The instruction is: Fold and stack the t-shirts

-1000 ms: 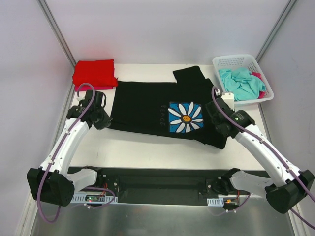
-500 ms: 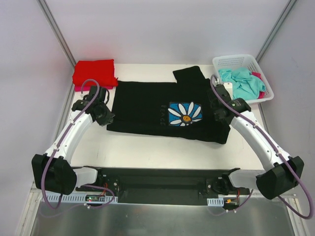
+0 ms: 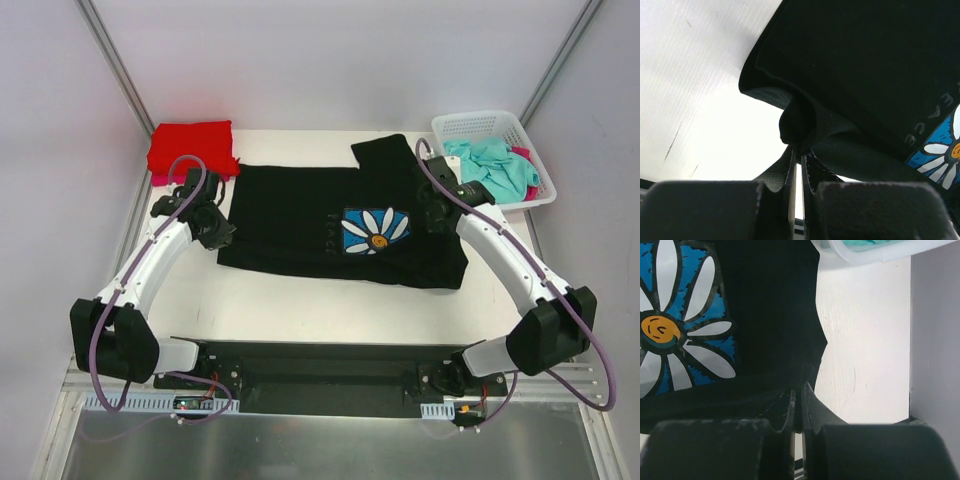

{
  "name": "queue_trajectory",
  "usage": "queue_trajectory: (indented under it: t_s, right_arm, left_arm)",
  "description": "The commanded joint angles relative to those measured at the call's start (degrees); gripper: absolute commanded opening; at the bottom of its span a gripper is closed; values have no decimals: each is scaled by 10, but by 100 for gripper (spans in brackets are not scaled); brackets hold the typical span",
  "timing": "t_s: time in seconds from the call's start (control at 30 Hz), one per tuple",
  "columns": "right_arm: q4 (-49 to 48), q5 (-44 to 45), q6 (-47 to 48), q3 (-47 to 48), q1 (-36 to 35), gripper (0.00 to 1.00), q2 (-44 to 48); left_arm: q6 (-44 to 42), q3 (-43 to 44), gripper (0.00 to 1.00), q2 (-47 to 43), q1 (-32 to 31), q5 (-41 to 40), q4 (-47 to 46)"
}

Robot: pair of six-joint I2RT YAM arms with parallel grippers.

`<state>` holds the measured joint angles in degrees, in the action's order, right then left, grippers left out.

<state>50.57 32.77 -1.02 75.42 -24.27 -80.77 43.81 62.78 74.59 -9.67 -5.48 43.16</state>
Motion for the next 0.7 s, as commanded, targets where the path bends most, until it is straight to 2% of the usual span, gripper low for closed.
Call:
queue_trajectory:
  t_s: [0.0,0.67]
  right_arm:
    - [-14,-4,8,37,3,1,-15]
    - [-36,-3,21,70,20,1,-85]
  left_arm:
    - [-12,23,0,13,2,-16,-7]
    - [-10,45,0,62,2,-23,-19]
